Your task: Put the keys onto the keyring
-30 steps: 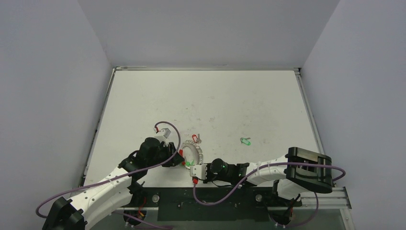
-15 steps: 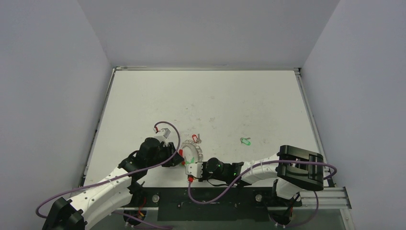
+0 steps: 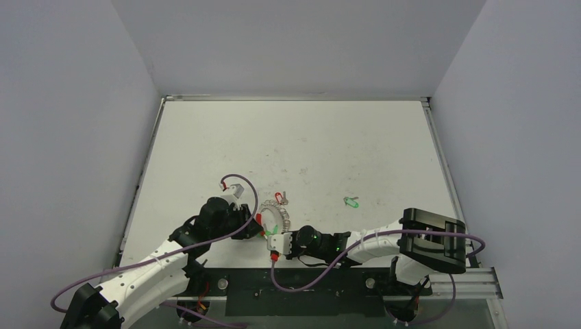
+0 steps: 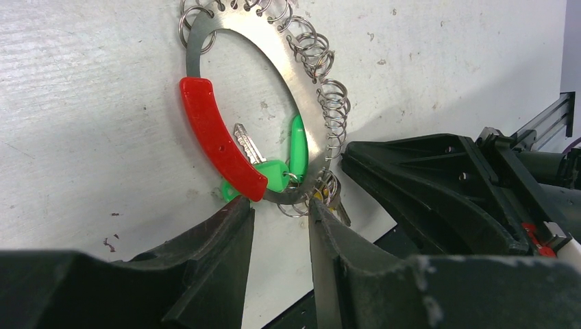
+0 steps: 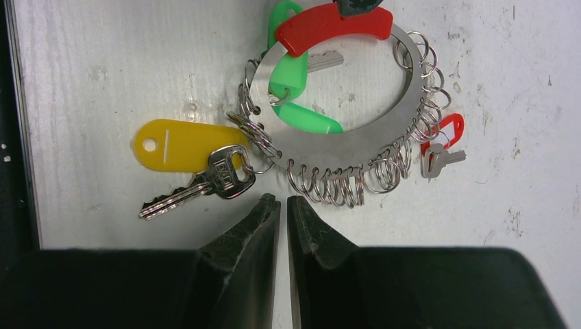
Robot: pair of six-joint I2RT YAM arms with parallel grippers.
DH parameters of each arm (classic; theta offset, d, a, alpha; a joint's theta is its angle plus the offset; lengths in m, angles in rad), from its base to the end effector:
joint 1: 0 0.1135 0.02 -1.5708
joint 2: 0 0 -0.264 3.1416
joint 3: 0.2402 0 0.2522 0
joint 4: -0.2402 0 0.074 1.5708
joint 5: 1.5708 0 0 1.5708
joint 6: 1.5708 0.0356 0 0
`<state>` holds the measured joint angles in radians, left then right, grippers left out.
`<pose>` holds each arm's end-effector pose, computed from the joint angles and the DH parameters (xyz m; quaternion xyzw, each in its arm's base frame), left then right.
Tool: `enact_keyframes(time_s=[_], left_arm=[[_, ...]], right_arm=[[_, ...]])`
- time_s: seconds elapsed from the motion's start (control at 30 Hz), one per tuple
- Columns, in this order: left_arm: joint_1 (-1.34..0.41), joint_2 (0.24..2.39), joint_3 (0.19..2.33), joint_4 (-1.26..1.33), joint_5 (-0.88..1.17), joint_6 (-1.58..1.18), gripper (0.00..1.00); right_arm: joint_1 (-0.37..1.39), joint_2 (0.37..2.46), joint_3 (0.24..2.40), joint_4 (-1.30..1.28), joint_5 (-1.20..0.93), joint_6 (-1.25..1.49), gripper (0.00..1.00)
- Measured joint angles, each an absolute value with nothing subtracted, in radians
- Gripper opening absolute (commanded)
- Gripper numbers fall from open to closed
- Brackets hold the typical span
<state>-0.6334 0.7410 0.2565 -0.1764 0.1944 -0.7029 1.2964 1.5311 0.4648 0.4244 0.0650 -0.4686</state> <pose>0.1216 -0.0978 0.1638 0.0116 0.8950 -0.3394 0.2893 0.0749 0.2575 0.1263 -0.6809 0.5789 0.1535 0.4216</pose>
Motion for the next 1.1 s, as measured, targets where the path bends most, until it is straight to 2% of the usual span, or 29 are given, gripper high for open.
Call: enact_keyframes(time_s=[0.77,0.87,1.0,1.1], left_arm=[[-0.633,0.738,0.252,-0.176,0.194,-0.703,0.33],[-0.633,0.738,0.252,-0.176,0.194,-0.703,0.33],[-0.633,0.738,0.252,-0.176,0.194,-0.703,0.33],[-0.633,0.738,0.252,-0.176,0.194,-0.702,0.33]], right_arm=[[1.296,1.574,0.488,0.446,0.09,-0.547,0.19],[1.295,1.591,0.501,0.456,0.084,-0.558,0.15],[1.29,1.601,0.511,0.454,0.07,-0.568,0.0],[1.283,1.601,0.522,0.44,0.052,-0.57,0.0]])
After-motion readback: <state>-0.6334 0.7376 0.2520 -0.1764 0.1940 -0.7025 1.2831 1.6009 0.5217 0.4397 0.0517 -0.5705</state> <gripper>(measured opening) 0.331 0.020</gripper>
